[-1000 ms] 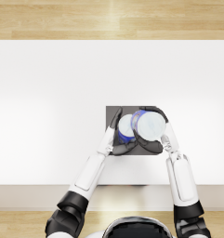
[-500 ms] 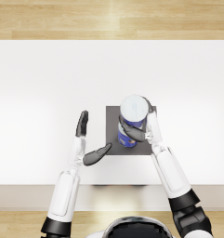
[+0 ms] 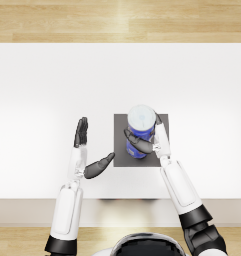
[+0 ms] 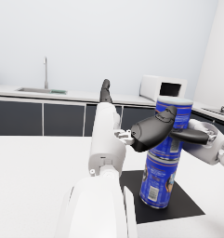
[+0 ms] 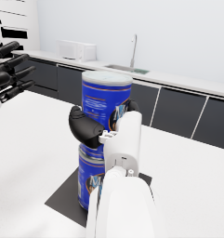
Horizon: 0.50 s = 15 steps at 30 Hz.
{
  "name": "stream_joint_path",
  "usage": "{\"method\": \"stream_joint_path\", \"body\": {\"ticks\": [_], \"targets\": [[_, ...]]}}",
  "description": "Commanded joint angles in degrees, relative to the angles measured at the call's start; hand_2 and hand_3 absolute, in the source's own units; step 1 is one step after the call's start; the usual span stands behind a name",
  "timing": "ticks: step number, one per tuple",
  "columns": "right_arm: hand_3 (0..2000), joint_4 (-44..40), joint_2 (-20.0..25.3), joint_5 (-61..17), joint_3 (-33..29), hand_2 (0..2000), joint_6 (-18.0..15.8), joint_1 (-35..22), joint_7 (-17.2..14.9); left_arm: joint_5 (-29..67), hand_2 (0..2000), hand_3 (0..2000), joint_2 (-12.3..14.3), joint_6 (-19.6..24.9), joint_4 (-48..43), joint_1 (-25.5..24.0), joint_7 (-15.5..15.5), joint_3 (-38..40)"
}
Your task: Pick up the blue can on the left and place it in the middle, then pick up the blue can on the right and place it on top of the can in the middle
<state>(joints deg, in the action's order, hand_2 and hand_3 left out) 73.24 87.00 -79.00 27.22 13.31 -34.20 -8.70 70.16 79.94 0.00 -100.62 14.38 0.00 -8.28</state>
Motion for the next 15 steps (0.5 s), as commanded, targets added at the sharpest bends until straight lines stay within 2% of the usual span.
{"method": "stream_joint_path", "body": {"ticks": [1, 2, 3, 8, 14, 15], "targets": [[540, -0.74, 0.52, 0.00, -0.29, 0, 0.13, -0.73, -0.20, 0.00, 0, 0, 0.24, 0.00, -0.08, 0.41, 0.00, 0.06], [213, -0.28, 0.55, -0.01, -0.42, 0, 1.54, -0.56, -0.66, 0.00, 0, 0, 0.39, 0.00, -0.19, 0.54, 0.00, -0.04], [0, -0.04, 0.71, -0.02, -0.69, 0, 2.89, -0.62, -1.06, 0.00, 0, 0, 0.49, 0.00, -0.19, 0.53, 0.00, 0.04], [0, 2.97, 1.36, -0.03, -2.02, 0, 5.32, -0.60, -1.99, 0.00, 0, 0, 1.02, 0.00, -0.65, 0.58, 0.00, -0.18], [0, 9.18, 2.78, -0.03, -4.75, 0, 5.94, -1.51, -2.16, 0.00, 0, 0, 1.76, 0.00, -1.53, 1.02, 0.00, 0.02], [0, 9.99, -11.30, -0.03, 13.08, 0, 6.07, -10.50, -2.20, -0.01, 0, 0, 1.83, 0.00, -1.90, 0.91, 0.00, 0.10]]}}
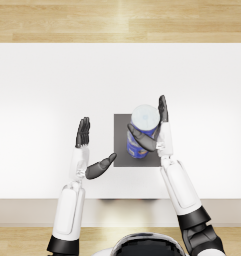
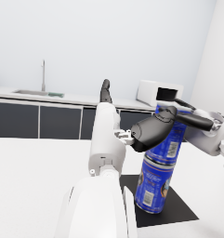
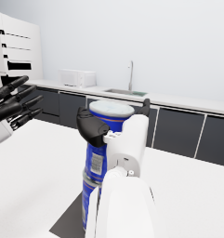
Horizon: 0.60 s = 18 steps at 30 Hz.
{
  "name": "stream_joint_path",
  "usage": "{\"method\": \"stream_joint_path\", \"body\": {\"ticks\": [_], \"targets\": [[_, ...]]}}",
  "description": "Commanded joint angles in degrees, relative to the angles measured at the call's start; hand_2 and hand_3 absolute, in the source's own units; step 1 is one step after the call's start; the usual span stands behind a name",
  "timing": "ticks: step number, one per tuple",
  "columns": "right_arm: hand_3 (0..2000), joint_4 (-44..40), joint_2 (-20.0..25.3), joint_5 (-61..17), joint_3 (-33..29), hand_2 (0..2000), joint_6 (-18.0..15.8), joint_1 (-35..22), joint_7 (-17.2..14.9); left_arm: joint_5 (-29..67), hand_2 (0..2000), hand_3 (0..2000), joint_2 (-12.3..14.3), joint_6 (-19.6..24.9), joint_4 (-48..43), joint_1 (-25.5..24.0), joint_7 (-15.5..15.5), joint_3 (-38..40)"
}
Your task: Pick up the blue can on the left and place it in the middle, then pick up the blue can on the right and place it on top of the can in the middle
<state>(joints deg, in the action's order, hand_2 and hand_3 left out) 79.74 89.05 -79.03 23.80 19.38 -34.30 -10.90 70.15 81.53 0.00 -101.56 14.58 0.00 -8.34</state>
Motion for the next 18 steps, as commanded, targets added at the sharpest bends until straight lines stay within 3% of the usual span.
{"method": "stream_joint_path", "body": {"ticks": [1, 12, 13, 14, 18], "targets": [[0, 4.33, -2.39, 0.04, 1.62, 0, 0.25, -3.77, -0.03, 0.00, 0, 0, 0.35, 0.00, -1.41, 0.77, 0.00, 0.07], [0, 19.17, 0.81, 0.00, -8.87, 0, 0.64, -6.55, -0.09, 0.00, 0, 0, 2.42, 0.00, -5.74, 4.80, 0.00, 3.28], [0, 20.92, -28.30, 0.00, 18.39, 0, 0.66, -22.23, -0.10, 0.00, 0, 0, 2.74, 0.00, -6.63, 6.03, 0.00, 4.72], [0, 22.31, -6.13, 0.06, -6.91, 0, 0.69, -8.35, -0.15, 0.00, 0, 0, 2.76, 0.00, -7.44, 7.53, 0.00, 6.44], [0, 26.09, -8.86, -0.03, -12.28, 0, 0.59, -5.60, -0.68, -0.01, 0, 0, 1.25, 0.00, -7.33, 12.69, 0.00, 11.62]]}}
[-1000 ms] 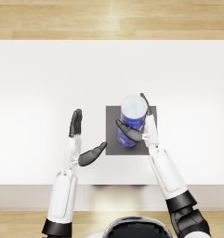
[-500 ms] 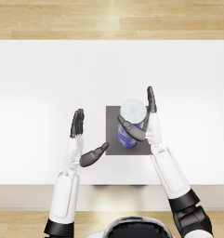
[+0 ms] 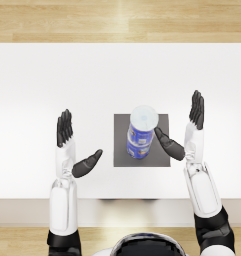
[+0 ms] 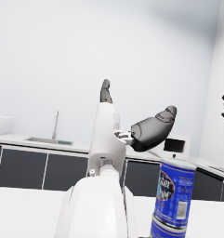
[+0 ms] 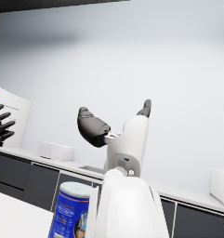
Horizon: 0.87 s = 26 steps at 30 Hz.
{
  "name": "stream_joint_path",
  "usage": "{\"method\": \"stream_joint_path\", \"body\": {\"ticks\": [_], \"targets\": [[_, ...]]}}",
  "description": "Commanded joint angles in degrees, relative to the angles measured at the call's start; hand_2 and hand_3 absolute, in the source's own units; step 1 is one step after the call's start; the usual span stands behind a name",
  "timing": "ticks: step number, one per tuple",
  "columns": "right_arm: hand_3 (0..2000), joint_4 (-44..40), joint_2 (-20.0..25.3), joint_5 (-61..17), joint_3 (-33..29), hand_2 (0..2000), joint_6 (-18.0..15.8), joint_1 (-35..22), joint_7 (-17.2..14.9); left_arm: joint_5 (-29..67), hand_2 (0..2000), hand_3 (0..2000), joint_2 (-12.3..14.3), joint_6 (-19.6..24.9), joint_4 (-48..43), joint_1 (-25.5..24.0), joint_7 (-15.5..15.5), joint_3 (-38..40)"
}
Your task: Pick up the blue can on the left and place it in the middle, then pick up the blue can on the right and place it on top of the can in the middle
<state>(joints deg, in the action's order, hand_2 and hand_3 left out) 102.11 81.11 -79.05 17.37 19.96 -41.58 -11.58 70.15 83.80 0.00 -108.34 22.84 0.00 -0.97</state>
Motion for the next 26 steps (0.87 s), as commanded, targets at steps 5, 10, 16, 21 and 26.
{"method": "stream_joint_path", "body": {"ticks": [5, 10, 16, 21, 26], "targets": [[0, 4.19, -1.79, 0.02, -11.22, 0, -15.14, 6.59, 5.63, 0.00, 0, 0, -1.45, 0.00, 1.75, 5.05, 0.00, 9.94], [0, 2.47, -2.04, 0.02, -14.96, 0, -19.05, 10.66, 10.45, -0.01, 0, 0, -1.09, 0.00, 4.26, 3.69, 0.00, 12.51], [0, 1.97, -1.87, 0.03, -14.63, 0, -19.84, 11.51, 11.42, -0.02, 0, 0, -0.75, 0.00, 4.49, 2.53, 0.00, 12.14], [0, 1.74, -1.88, 0.03, -14.94, 0, -19.94, 11.90, 11.55, -0.02, 0, 0, -0.70, 0.00, 4.74, 2.36, 0.00, 12.32], [0, 1.70, -1.88, 0.03, -15.00, 0, -19.96, 11.97, 11.57, -0.02, 0, 0, -0.69, 0.00, 4.78, 2.34, 0.00, 12.36]]}}
